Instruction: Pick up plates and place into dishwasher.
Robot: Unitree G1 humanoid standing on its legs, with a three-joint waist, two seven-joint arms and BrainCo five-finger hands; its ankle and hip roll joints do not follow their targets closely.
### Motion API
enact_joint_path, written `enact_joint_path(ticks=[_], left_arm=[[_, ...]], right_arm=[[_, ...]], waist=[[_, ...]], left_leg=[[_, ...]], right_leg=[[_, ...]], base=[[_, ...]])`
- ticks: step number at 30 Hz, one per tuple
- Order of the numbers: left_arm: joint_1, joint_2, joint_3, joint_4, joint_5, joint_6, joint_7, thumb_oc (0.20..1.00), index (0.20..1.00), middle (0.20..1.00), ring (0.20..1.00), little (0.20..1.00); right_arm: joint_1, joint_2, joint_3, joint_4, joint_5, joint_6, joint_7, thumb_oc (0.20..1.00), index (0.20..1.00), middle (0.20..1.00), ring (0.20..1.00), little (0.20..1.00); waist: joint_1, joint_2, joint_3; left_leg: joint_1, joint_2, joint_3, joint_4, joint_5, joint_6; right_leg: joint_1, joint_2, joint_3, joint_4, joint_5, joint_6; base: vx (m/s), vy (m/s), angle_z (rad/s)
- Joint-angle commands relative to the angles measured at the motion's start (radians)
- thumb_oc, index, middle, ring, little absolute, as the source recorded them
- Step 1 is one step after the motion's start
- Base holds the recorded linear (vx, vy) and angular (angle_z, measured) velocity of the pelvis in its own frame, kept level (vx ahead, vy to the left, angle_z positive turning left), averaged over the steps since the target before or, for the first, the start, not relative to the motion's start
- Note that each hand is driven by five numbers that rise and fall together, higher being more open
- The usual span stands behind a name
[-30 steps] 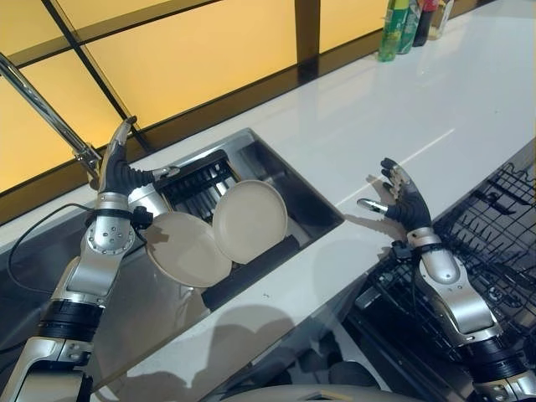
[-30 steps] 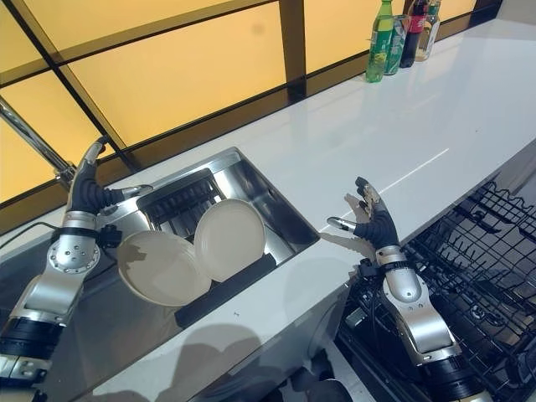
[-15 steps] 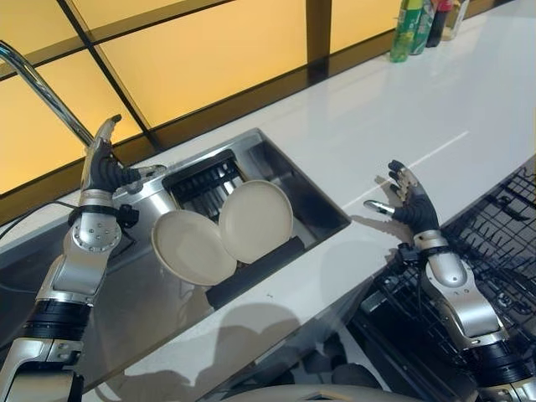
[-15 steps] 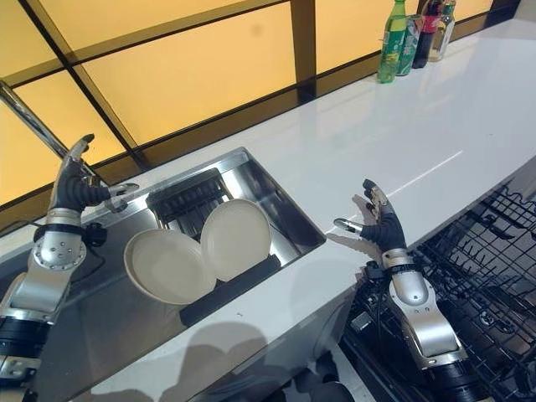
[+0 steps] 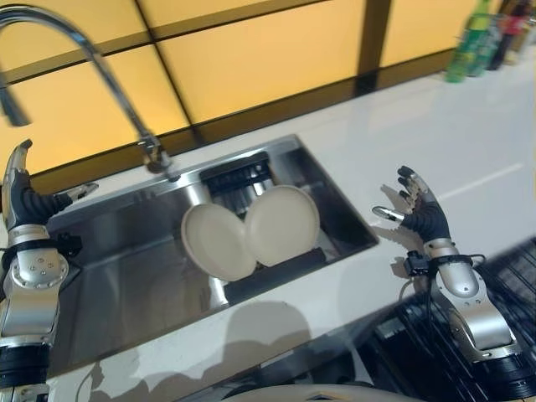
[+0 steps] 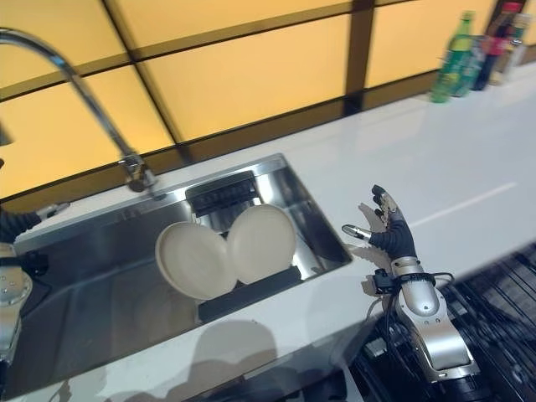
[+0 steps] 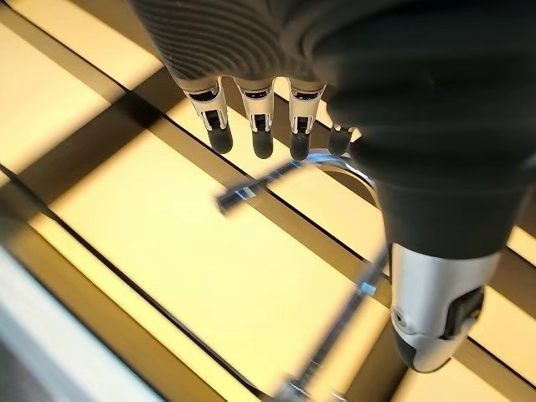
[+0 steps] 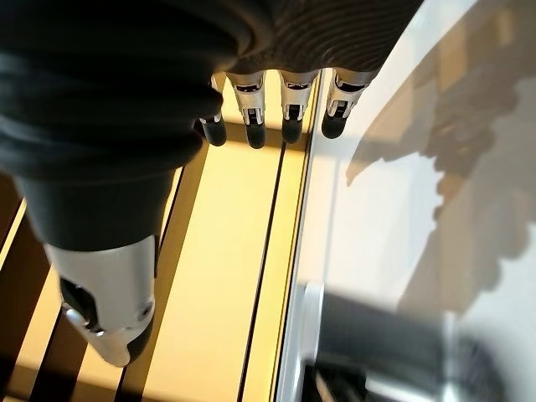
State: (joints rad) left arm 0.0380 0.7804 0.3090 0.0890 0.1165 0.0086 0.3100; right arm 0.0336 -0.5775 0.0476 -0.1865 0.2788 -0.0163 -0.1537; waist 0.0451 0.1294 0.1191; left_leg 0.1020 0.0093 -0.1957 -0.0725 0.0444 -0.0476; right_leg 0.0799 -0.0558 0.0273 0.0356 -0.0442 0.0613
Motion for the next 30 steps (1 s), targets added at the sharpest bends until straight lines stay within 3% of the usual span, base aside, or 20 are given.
enact_joint_path(ticks=[1,6,15,20,25,30], left_arm=[[0.009,0.128,0.009,-0.02,0.145,-0.073,-0.02,1.0,1.0,1.0,1.0,1.0],[0.055,0.158,-0.018,-0.033,0.235,-0.1,-0.076,1.0,1.0,1.0,1.0,1.0],[0.102,0.203,-0.095,-0.068,0.407,-0.269,-0.035,1.0,1.0,1.0,1.0,1.0],[0.106,0.249,-0.155,-0.061,0.56,-0.366,0.096,1.0,1.0,1.0,1.0,1.0],[0.084,0.292,-0.224,-0.068,0.732,-0.424,0.293,1.0,1.0,1.0,1.0,1.0],[0.06,0.346,-0.306,-0.089,0.869,-0.455,0.412,1.0,1.0,1.0,1.0,1.0]], right_arm=[[-0.034,-0.02,0.001,-0.078,0.032,-0.044,-0.001,1.0,1.0,1.0,1.0,1.0],[-0.035,-0.046,-0.002,-0.075,0.046,-0.048,0.007,1.0,1.0,1.0,1.0,1.0],[-0.042,-0.08,0.005,-0.046,0.073,-0.083,-0.005,1.0,1.0,1.0,1.0,1.0],[-0.041,-0.102,0.012,-0.025,0.09,-0.103,-0.01,1.0,1.0,1.0,1.0,1.0],[-0.037,-0.113,0.024,-0.013,0.101,-0.123,-0.019,1.0,1.0,1.0,1.0,1.0],[-0.045,-0.138,0.033,-0.005,0.123,-0.134,-0.027,1.0,1.0,1.0,1.0,1.0]], waist=[[-0.012,-0.069,-0.061],[0.001,-0.064,-0.051],[0.006,-0.061,-0.038],[-0.006,-0.059,-0.032],[-0.02,-0.059,-0.025],[-0.036,-0.058,-0.015]], left_leg=[[-0.081,-0.044,0.009,0.062,0.004,0.012],[-0.09,-0.045,0.0,0.062,0.011,0.006],[-0.091,-0.043,0.011,0.051,0.014,0.004],[-0.081,-0.041,0.026,0.047,0.008,0.006],[-0.077,-0.041,0.039,0.05,0.0,0.01],[-0.073,-0.043,0.054,0.056,-0.009,0.016]], right_leg=[[-0.042,-0.027,-0.016,0.048,-0.002,0.017],[-0.048,-0.027,-0.032,0.053,-0.004,0.015],[-0.054,-0.03,-0.046,0.047,0.003,0.023],[-0.055,-0.034,-0.044,0.045,0.008,0.029],[-0.06,-0.037,-0.036,0.048,0.013,0.034],[-0.064,-0.041,-0.026,0.049,0.02,0.04]], base=[[-0.03,0.009,0.3],[-0.04,0.029,0.14],[0.0,0.011,0.03],[0.02,0.022,0.06],[0.01,0.004,0.03],[0.01,0.007,-0.02]])
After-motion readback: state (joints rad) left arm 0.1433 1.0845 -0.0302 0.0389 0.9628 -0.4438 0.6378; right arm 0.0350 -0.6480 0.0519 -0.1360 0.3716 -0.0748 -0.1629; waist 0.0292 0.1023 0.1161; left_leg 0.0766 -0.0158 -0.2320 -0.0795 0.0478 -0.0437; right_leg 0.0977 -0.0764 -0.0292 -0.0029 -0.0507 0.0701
